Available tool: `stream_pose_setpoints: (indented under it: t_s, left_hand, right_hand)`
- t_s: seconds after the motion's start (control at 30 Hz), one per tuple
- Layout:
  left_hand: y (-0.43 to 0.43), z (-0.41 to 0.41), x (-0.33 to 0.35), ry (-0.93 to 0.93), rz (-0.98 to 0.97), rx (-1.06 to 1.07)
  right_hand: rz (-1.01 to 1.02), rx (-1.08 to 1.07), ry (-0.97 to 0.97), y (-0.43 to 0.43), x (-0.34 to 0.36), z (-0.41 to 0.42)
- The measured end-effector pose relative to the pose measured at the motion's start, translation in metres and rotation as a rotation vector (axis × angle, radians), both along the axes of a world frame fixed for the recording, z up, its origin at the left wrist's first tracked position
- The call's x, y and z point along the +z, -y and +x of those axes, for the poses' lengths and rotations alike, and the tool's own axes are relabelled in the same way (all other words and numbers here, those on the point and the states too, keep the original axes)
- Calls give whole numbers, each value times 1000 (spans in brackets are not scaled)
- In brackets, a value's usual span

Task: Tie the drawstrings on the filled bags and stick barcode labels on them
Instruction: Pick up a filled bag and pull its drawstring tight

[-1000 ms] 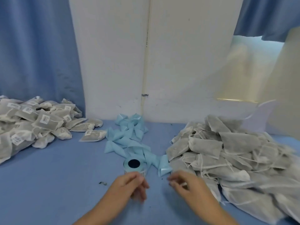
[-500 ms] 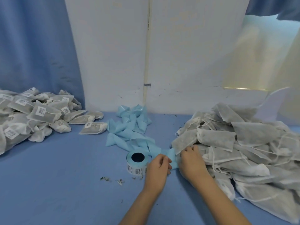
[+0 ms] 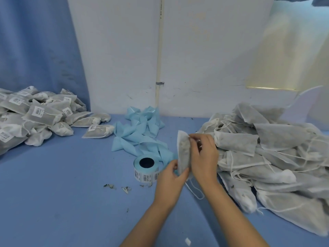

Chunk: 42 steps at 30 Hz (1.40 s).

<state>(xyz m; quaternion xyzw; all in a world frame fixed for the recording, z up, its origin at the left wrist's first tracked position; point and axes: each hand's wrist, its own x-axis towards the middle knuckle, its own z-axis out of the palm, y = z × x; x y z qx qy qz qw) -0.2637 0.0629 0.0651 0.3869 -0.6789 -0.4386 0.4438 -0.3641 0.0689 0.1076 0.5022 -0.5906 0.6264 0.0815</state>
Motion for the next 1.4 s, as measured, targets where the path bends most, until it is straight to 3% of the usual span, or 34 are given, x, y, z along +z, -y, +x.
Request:
stream_pose_setpoints:
  t_s: [0.2, 0.27, 0.37, 0.47, 0.67, 0.77, 0.87, 1.0, 1.1, 1.27, 1.4]
  left_hand:
    - [11, 7, 7, -250, 142, 77]
    - [16, 8, 11, -331, 215, 75]
    - [18, 8, 13, -317, 214, 17]
    - [14, 7, 11, -290, 208, -60]
    - [14, 5, 1, -228, 354, -19]
    - [14, 3, -5, -136, 307, 31]
    - [13, 1, -2, -264, 385, 25]
    - [10, 4, 0, -401, 481, -33]
    - [9, 5, -2, -430, 515, -48]
    - [11, 2, -6, -367, 510, -88]
    - [11, 2, -7, -338, 470, -109]
  right_hand:
    - [-59, 50, 406, -5, -10, 6]
    - [84, 97, 624, -8, -18, 2]
    - [367, 459, 919, -12, -30, -3]
    - [376, 603, 909, -14, -40, 2]
    - [209, 454, 1018, -5, -50, -3]
    - [182, 461, 1061, -6, -51, -5]
    - [242, 453, 1025, -7, -50, -4]
    - [201, 621, 1166, -12, -48, -8]
    - [244, 632, 1035, -14, -51, -6]
    - [265, 395, 848, -12, -55, 2]
    - [368, 492, 730, -15, -56, 6]
